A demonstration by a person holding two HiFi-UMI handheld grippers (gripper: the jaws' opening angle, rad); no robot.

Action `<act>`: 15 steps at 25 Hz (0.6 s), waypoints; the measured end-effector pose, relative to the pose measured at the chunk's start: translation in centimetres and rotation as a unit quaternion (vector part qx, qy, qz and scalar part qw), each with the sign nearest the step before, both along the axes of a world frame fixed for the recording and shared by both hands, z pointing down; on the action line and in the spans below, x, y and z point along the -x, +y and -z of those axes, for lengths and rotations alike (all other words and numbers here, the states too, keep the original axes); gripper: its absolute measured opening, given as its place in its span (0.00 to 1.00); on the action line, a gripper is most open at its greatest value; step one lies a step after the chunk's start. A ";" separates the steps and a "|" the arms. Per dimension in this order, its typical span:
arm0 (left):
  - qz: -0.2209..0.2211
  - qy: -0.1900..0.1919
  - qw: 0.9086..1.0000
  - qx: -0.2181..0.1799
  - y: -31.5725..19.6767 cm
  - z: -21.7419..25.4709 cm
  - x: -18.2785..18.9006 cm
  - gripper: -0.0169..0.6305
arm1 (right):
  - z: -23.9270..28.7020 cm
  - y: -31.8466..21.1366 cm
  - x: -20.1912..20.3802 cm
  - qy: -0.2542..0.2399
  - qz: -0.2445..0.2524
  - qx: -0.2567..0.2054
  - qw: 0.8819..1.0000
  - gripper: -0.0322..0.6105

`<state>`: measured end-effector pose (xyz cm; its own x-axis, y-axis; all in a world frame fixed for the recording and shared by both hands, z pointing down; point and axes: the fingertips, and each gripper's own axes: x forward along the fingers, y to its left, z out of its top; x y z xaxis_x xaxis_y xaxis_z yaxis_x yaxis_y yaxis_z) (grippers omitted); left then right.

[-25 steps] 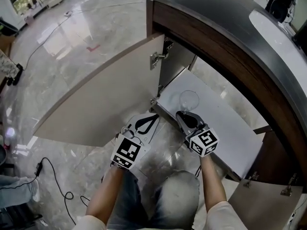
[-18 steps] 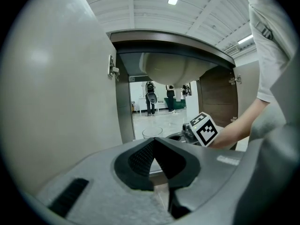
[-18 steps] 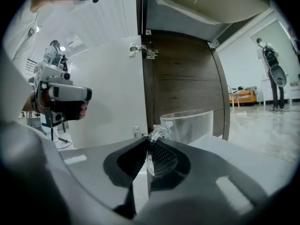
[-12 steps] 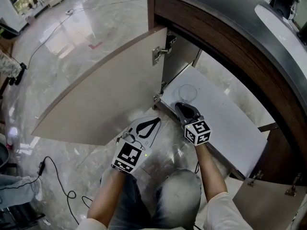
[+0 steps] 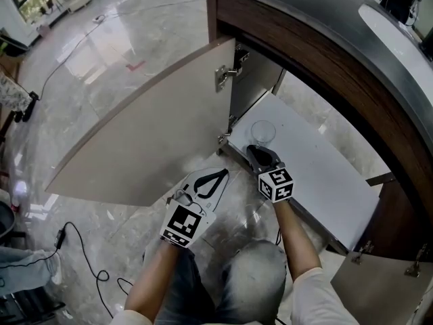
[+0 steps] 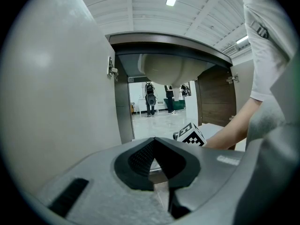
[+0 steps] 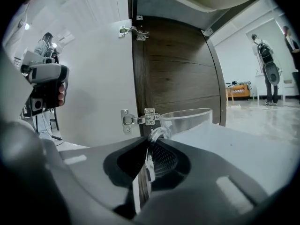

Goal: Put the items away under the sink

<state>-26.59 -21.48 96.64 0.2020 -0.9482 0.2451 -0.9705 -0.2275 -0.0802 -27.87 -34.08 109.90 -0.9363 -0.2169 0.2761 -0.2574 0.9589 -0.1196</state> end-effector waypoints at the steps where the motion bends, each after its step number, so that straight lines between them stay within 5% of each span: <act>1: 0.001 0.001 1.000 0.001 0.0 -0.1 0.0 0.03 | -0.1 0.0 0.0 0.002 -0.004 -0.004 1.000 0.08; 15: 0.002 0.006 1.000 0.000 0.4 -0.2 0.0 0.03 | -0.9 0.4 -1.4 0.023 -0.009 -0.018 1.000 0.23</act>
